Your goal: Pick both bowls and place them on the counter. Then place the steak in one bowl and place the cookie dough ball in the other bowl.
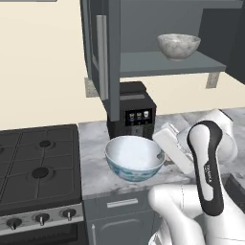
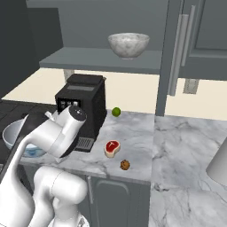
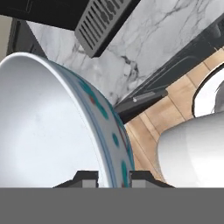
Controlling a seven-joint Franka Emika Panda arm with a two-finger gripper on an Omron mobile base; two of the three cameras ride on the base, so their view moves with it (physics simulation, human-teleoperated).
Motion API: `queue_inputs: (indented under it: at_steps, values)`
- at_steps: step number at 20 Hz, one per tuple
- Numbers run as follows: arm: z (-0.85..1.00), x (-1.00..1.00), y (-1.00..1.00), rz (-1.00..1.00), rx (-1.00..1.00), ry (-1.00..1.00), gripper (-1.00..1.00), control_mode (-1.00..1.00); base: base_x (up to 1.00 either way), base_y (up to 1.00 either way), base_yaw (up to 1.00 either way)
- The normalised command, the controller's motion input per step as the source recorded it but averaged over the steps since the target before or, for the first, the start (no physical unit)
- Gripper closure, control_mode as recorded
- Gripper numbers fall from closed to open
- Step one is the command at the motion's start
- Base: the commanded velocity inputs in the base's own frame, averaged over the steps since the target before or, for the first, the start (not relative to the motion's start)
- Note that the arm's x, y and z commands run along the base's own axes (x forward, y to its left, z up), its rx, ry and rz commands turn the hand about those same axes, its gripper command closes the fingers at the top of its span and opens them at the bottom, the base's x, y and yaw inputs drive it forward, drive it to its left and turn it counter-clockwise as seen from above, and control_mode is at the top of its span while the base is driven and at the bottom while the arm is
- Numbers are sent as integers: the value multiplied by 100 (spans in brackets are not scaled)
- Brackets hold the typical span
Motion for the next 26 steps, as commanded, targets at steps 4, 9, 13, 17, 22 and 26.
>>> queue_inputs:
  at_steps: [4, 9, 13, 17, 22, 26]
  values:
    - [-19, 37, 25, -2, -13, 0, 100, -100, 0, 0, 0]
    - [-21, 38, 17, -1, -8, 1, 100, -100, 0, 0, 0]
    - [-23, 28, 26, -1, -4, 0, 100, -100, 0, 0, 0]
    - [-21, 29, 29, -1, 0, 0, 100, -100, 0, 0, 0]
    - [-20, 34, 21, 0, 0, 0, 100, -100, 0, 0, 0]
    - [-24, 35, 20, 0, 0, 0, 100, -100, 0, 0, 0]
